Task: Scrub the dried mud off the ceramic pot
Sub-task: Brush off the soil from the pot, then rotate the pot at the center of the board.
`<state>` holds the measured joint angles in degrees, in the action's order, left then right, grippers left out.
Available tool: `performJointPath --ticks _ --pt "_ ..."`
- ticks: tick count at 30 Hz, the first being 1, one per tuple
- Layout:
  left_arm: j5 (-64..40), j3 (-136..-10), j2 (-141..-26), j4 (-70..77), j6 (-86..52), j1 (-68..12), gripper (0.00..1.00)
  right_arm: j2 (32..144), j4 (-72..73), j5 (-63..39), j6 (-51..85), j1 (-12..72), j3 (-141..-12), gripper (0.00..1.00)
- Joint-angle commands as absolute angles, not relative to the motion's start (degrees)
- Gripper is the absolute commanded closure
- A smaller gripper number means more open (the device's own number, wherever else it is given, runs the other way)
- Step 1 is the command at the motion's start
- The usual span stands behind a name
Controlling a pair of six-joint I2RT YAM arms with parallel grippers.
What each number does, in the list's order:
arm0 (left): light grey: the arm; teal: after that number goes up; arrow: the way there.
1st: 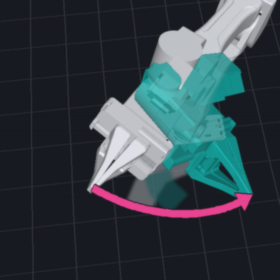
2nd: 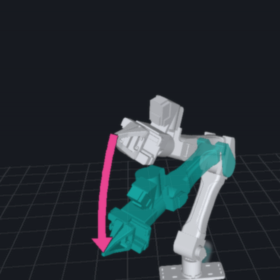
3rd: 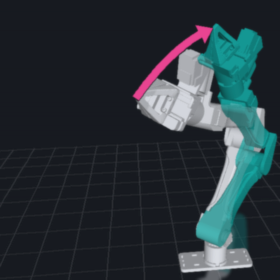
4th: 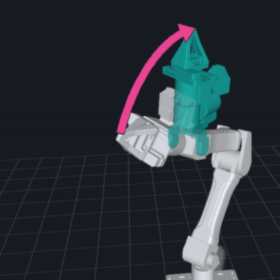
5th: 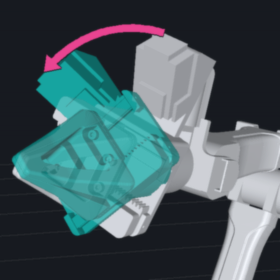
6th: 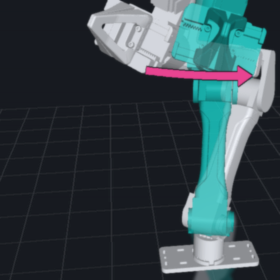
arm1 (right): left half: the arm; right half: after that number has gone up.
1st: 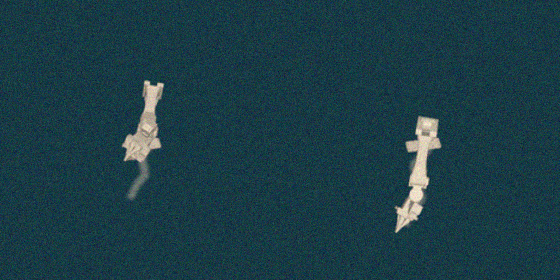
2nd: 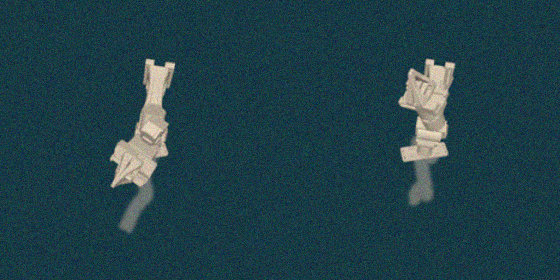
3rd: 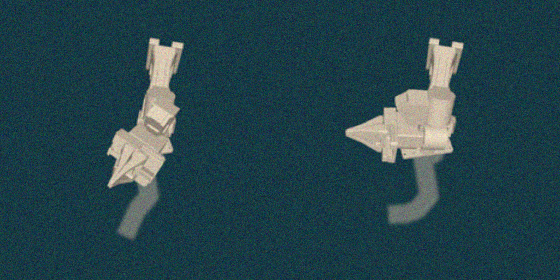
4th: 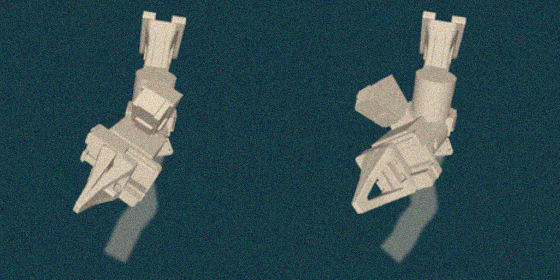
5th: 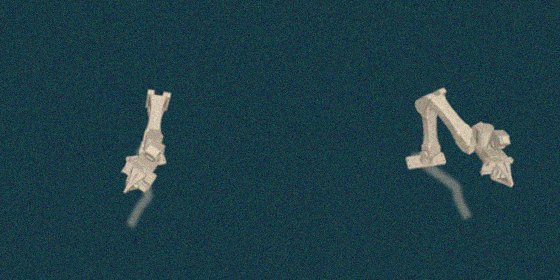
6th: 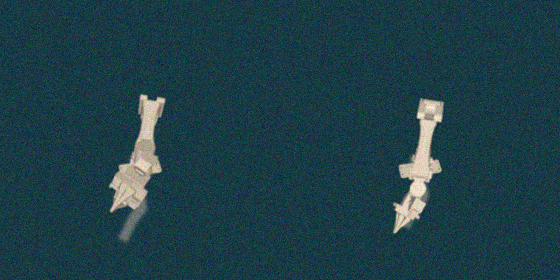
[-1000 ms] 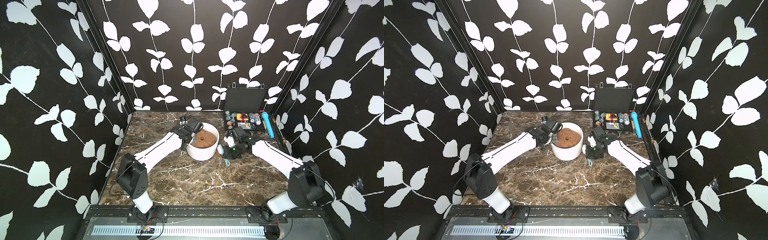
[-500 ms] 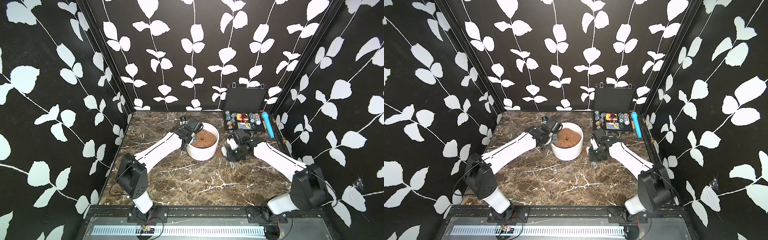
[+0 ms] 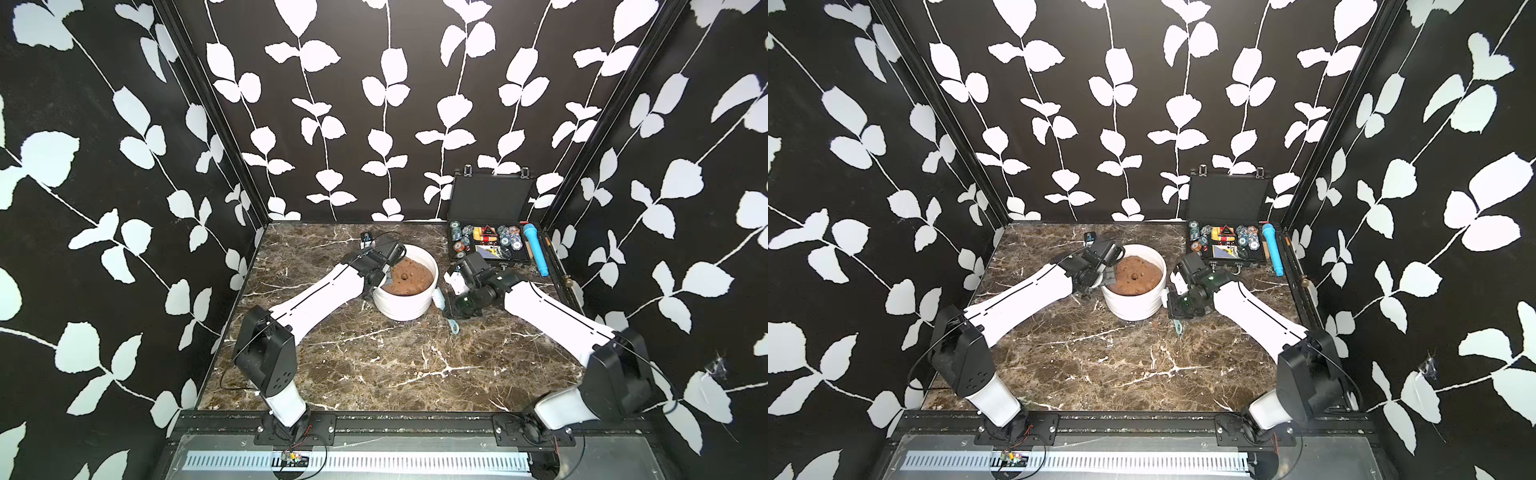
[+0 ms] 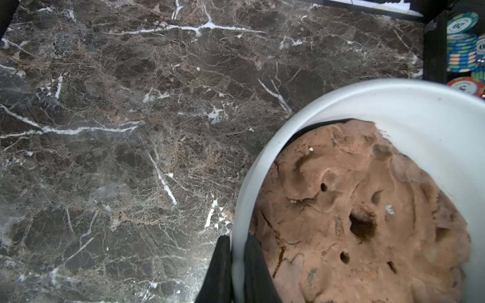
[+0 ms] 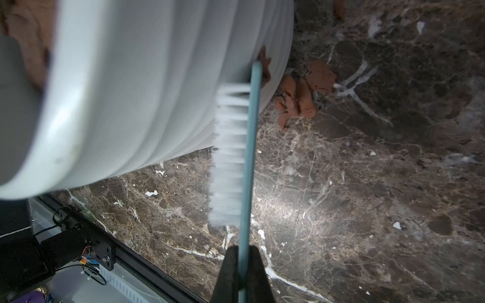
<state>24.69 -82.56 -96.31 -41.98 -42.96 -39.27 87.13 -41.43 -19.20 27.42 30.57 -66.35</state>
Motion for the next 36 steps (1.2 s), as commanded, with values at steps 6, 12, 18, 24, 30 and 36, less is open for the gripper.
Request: performJointPath --ticks 6,12,18,24,30,36 --pt "18.72 -78.17 -101.86 -41.52 -43.04 -38.48 1.0 94.88 -37.9 -16.3 24.61 28.7 -70.62 1.0" --pt "19.15 -78.35 -101.97 -41.25 -42.15 -38.36 1.0 93.4 -43.37 -7.18 22.03 27.05 -68.59 1.0" --pt "20.22 -78.61 -101.68 -40.52 -38.13 -36.41 1.0 89.49 -47.01 -5.05 18.81 26.3 -67.72 1.0" --pt "17.68 -81.08 -102.57 -39.41 -23.65 -32.86 1.0 84.05 -48.65 -9.28 15.36 26.28 -68.04 1.0" --pt "13.99 -79.2 -100.91 -37.41 -9.46 -27.44 1.0 79.65 -50.9 -8.76 11.94 26.23 -66.74 1.0" --pt "14.99 -84.05 -101.87 -38.34 10.87 -25.08 1.0 78.27 -51.09 -8.78 10.81 26.23 -65.46 1.0"
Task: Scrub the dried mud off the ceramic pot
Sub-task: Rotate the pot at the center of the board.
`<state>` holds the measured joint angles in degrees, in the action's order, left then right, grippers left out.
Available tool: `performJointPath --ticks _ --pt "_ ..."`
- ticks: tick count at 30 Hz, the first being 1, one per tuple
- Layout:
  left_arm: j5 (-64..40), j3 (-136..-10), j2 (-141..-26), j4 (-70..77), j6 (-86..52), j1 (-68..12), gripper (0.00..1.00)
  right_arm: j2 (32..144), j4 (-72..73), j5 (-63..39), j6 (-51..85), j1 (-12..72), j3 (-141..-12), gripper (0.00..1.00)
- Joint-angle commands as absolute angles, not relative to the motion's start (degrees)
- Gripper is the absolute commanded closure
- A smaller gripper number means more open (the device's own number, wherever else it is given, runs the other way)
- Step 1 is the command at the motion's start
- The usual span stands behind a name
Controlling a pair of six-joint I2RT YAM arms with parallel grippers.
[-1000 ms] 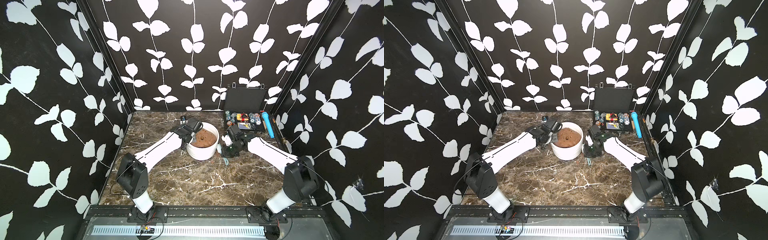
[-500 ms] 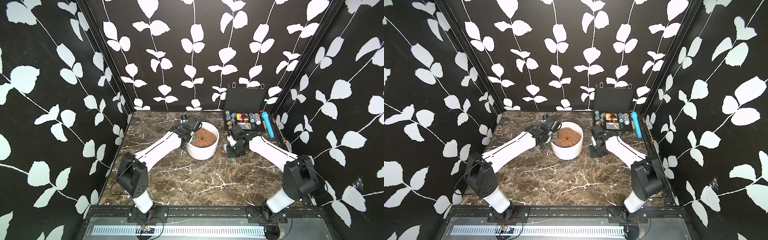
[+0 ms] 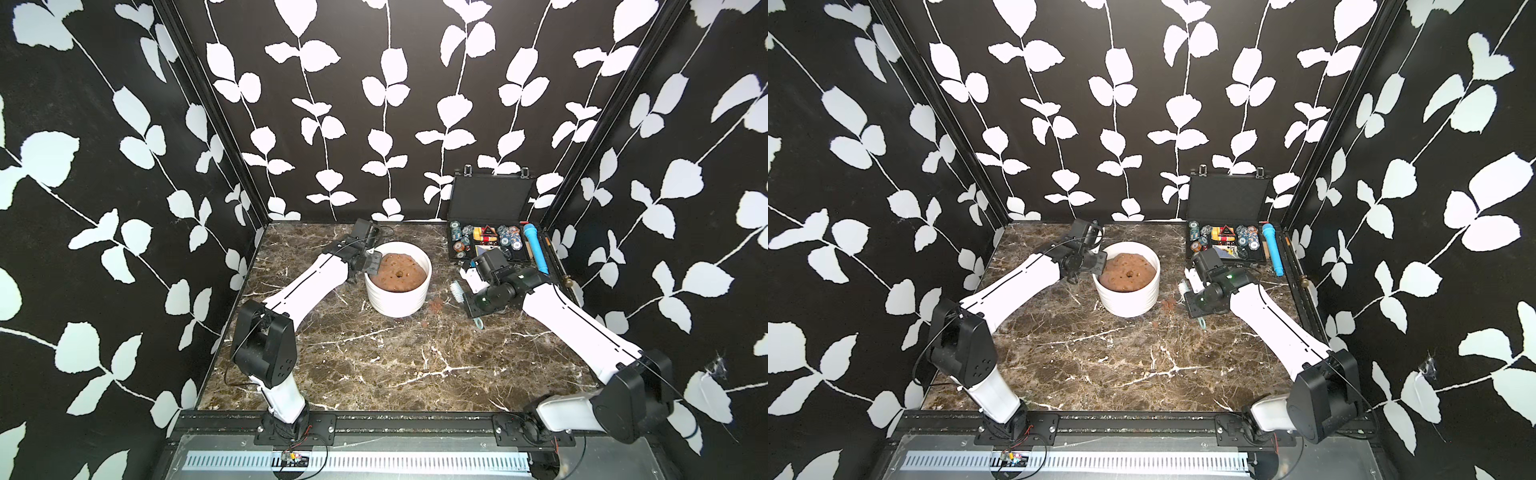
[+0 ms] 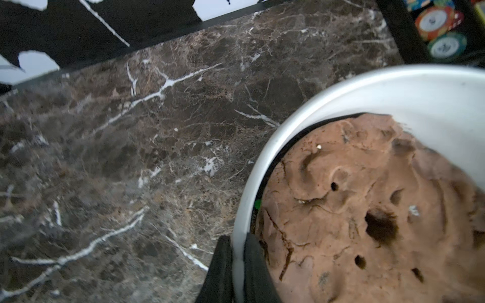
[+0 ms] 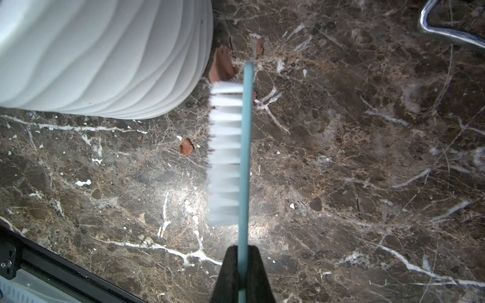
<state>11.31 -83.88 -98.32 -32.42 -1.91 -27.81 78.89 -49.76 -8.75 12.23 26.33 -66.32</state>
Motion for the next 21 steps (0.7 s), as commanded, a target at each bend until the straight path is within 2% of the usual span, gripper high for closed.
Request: performJointPath --ticks 1,4,11,14,17,21 --pt "14.29 -85.35 -102.48 -38.51 12.26 -24.79 1.0 78.34 -51.02 -8.98 10.98 26.27 -65.38 1.0" --pt "11.9 -89.15 -104.21 -38.99 15.48 -24.26 0.98 78.29 -50.57 -9.36 11.51 26.23 -65.33 1.0" --pt "11.27 -97.21 -105.83 -41.83 19.19 -23.95 0.76 77.23 -49.8 -10.49 13.06 26.24 -63.91 1.0" --pt "9.79 -101.24 -104.79 -44.61 17.38 -23.99 0.63 77.94 -48.74 -11.55 14.09 26.28 -62.98 1.0" --pt "8.12 -104.18 -102.54 -46.5 14.02 -24.3 0.6 79.1 -48.36 -11.84 15.08 26.26 -62.51 1.0" --pt "10.66 -106.89 -98.58 -49.7 8.51 -26.19 0.49 78.98 -45.53 -15.34 14.87 26.27 -61.44 1.0"
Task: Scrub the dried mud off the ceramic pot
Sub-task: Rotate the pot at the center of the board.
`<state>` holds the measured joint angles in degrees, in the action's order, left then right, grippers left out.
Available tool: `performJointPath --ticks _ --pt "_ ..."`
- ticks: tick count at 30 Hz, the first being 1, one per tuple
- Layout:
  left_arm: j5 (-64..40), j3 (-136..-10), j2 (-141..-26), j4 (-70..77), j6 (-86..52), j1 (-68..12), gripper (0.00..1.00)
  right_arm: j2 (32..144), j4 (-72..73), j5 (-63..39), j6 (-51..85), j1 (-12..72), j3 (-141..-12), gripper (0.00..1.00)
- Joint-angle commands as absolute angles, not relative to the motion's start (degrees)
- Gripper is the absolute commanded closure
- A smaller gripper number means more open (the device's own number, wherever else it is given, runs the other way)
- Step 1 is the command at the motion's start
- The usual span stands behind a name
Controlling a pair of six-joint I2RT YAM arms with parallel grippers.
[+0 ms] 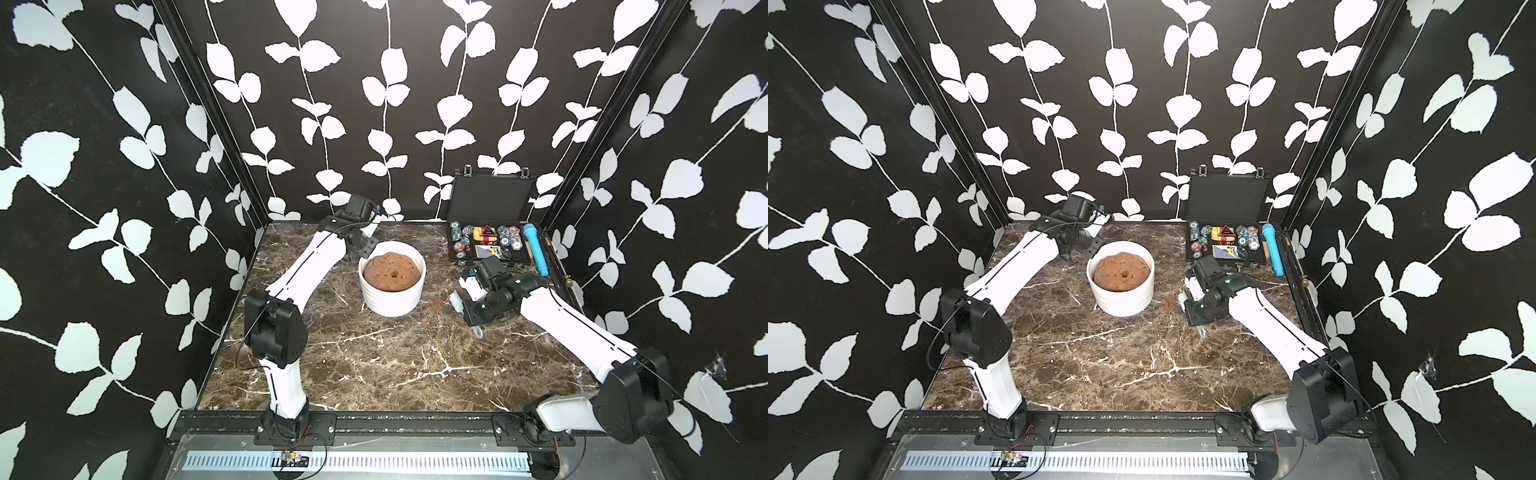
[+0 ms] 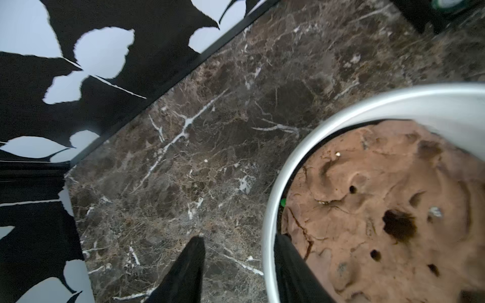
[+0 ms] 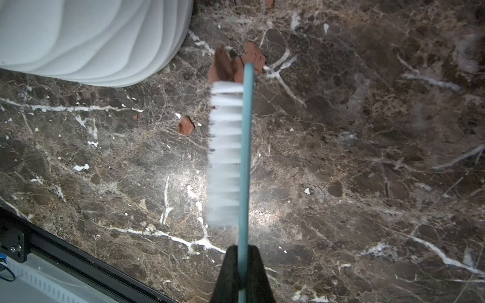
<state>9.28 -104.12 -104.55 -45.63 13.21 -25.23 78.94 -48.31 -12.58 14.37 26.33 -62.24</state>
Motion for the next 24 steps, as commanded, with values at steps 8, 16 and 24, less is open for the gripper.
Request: performJointPath --ticks 8,16,24 --pt "8.37 -94.12 -88.29 -51.37 -14.0 -32.81 0.35 80.53 -42.66 -29.55 8.02 26.21 -61.44 1.0" --pt "10.2 -79.63 -81.11 -41.94 -28.55 -43.62 0.34 81.66 -43.11 -28.65 7.06 26.24 -60.85 1.0" --pt "19.77 -67.36 -77.57 -40.19 -50.85 -46.67 0.27 83.4 -43.47 -21.33 9.46 26.01 -62.34 1.0"
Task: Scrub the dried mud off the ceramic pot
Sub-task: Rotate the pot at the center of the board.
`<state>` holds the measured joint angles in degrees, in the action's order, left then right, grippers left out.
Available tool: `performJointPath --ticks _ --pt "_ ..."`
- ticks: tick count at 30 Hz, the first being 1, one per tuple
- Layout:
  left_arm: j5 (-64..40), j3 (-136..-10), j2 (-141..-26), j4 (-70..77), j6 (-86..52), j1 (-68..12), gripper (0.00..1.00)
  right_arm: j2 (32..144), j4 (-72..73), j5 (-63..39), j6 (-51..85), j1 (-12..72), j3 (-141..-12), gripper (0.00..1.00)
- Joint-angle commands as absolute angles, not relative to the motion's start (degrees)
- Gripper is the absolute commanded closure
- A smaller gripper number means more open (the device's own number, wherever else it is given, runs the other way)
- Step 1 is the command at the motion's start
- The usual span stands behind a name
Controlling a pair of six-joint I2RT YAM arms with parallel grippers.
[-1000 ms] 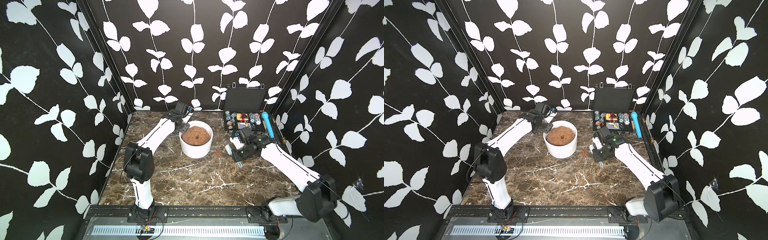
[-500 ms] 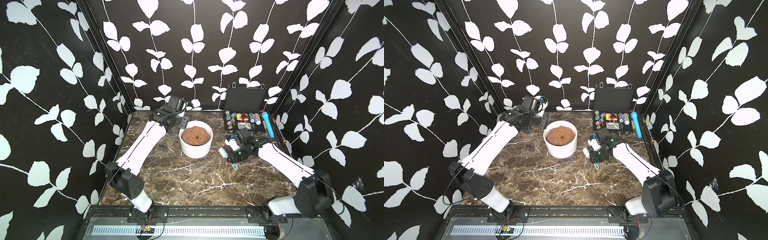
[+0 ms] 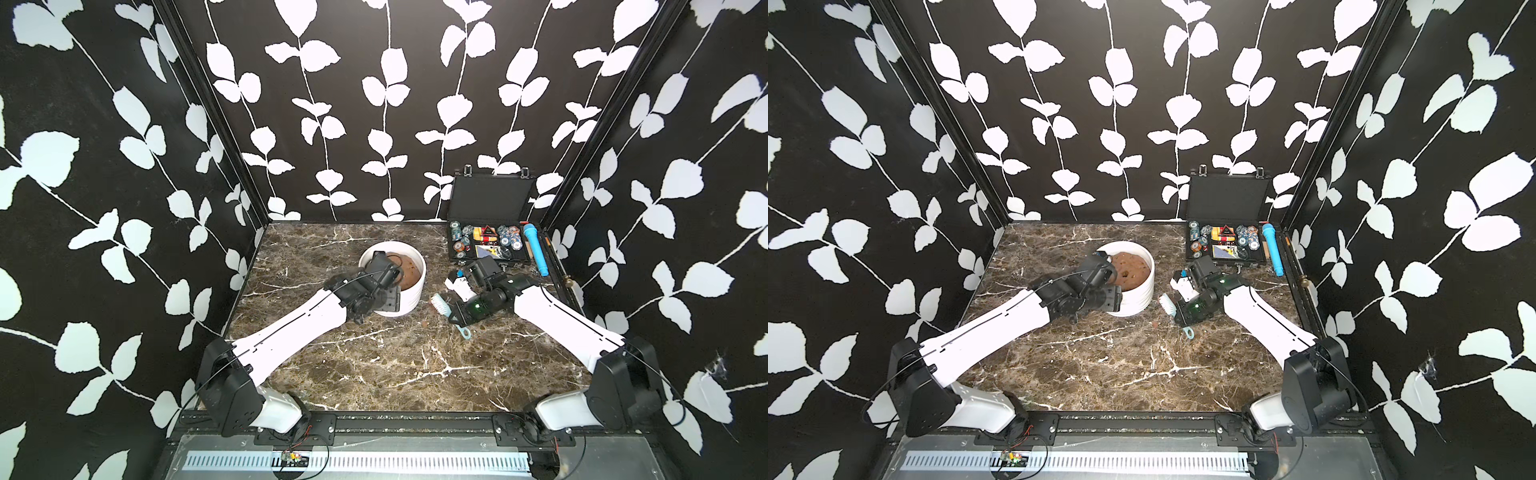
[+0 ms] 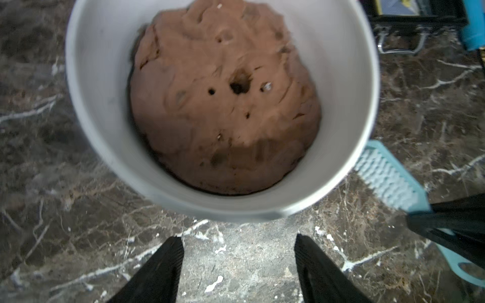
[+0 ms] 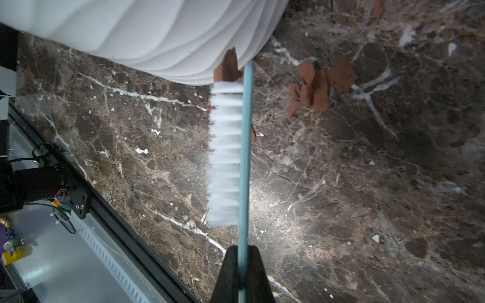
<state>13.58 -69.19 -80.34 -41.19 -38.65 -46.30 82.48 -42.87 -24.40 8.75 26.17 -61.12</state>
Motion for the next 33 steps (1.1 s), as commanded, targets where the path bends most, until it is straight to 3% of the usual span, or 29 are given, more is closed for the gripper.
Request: performJointPath --ticks 1,10,16,27,33 --pt "22.21 -67.18 -77.4 -41.42 -53.94 -46.67 0.26 83.56 -43.3 -21.28 9.75 26.0 -62.58 1.0" --pt "27.16 -67.89 -78.09 -37.51 -61.26 -46.63 0.26 83.19 -42.35 -21.02 11.0 25.89 -62.02 1.0" --pt "27.11 -73.99 -84.57 -41.54 -62.6 -46.58 0.32 84.02 -42.17 -21.31 10.92 25.68 -62.75 1.0" --pt "24.83 -77.65 -90.54 -49.71 -63.96 -46.58 0.6 83.41 -42.74 -21.44 10.06 24.66 -62.6 1.0" --pt "24.7 -77.73 -91.7 -49.17 -60.65 -45.37 0.83 83.27 -42.7 -21.39 10.17 24.29 -62.49 1.0"
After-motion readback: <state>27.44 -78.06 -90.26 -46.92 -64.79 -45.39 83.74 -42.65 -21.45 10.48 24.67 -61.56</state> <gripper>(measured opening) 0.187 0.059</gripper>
